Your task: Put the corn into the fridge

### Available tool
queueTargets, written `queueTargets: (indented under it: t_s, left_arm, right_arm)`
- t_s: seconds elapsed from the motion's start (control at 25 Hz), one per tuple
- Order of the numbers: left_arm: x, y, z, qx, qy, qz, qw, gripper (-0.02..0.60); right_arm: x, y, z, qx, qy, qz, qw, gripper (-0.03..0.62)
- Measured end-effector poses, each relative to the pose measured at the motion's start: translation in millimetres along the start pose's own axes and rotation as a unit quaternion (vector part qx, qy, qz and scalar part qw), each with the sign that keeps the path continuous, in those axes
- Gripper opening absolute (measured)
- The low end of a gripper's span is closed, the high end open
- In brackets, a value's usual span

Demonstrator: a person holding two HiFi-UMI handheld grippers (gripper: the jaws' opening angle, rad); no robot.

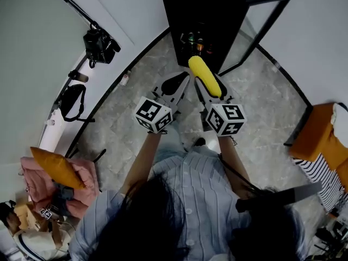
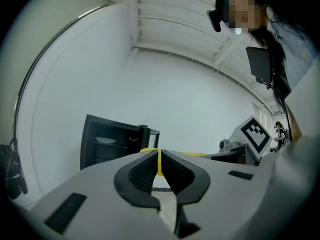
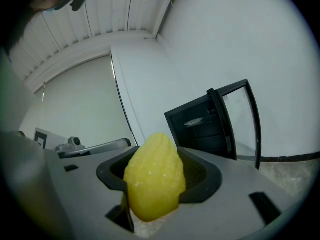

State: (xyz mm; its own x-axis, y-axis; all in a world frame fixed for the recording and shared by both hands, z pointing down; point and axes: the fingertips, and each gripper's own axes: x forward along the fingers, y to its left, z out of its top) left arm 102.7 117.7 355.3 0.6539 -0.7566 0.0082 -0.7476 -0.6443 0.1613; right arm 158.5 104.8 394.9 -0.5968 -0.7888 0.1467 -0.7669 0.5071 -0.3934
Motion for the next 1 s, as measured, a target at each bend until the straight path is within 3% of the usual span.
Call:
queueTargets:
  t_s: [0.48, 1.0]
  left_arm:
    - [36.9, 117.5, 16.1, -0.007, 0.034, -0.072, 0.9968, 0.009]
    - [45.5, 198.9, 12.5, -0.029, 0.050, -0.143, 0.9880, 0.009]
  right_arm:
    - [117.3, -5.6, 9.8, 0.024, 0.002, -0.064, 0.998, 0.247]
    - [192.3, 1.4, 4.8, 0.041, -0.007, -0.138, 0.990, 0.247]
